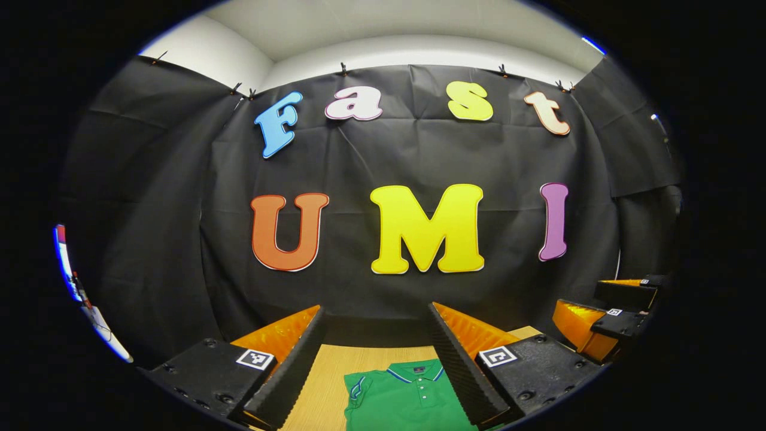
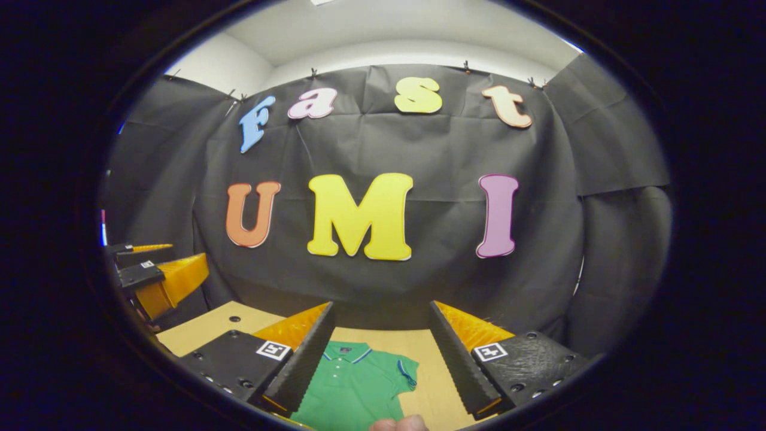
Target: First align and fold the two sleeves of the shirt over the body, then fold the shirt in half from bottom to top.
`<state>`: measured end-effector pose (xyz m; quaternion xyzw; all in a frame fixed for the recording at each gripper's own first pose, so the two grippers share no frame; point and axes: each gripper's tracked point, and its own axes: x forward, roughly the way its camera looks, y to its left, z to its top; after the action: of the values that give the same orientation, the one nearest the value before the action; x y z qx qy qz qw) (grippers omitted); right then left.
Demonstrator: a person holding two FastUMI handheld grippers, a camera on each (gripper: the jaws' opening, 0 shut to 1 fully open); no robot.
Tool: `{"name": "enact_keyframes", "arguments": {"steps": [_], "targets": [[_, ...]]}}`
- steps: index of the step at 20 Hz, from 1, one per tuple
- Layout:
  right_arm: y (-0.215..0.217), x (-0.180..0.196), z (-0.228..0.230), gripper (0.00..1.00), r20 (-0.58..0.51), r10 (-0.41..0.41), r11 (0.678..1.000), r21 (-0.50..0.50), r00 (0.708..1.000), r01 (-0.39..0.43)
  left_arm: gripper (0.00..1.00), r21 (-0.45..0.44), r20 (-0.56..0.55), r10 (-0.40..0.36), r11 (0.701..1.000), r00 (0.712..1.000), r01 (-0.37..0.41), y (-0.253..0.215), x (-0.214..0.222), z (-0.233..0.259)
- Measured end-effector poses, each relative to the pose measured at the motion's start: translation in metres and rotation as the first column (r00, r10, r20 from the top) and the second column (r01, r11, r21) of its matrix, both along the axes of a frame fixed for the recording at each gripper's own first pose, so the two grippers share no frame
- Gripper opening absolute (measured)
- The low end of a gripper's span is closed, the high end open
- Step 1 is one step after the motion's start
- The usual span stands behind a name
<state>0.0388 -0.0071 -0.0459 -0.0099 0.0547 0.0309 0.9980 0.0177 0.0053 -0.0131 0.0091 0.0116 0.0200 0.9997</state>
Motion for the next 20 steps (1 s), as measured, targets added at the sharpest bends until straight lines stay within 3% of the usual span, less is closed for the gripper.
{"name": "enact_keyframes", "arguments": {"steps": [7, 20], "targets": [[-0.025, 0.033, -0.098, 0.97, -0.192, 0.02, 0.998, -0.053, 0.981, -0.031, 1.0, 0.012, -0.027, 0.028, 1.0, 0.999, -0.028, -0.005, 0.007, -0.01], [-0.07, 0.142, -0.281, 0.95, -0.498, 0.055, 0.99, -0.086, 0.866, -0.112, 1.0, 0.056, -0.042, 0.067, 0.996, 0.997, -0.064, -0.031, 0.033, -0.019]]}}
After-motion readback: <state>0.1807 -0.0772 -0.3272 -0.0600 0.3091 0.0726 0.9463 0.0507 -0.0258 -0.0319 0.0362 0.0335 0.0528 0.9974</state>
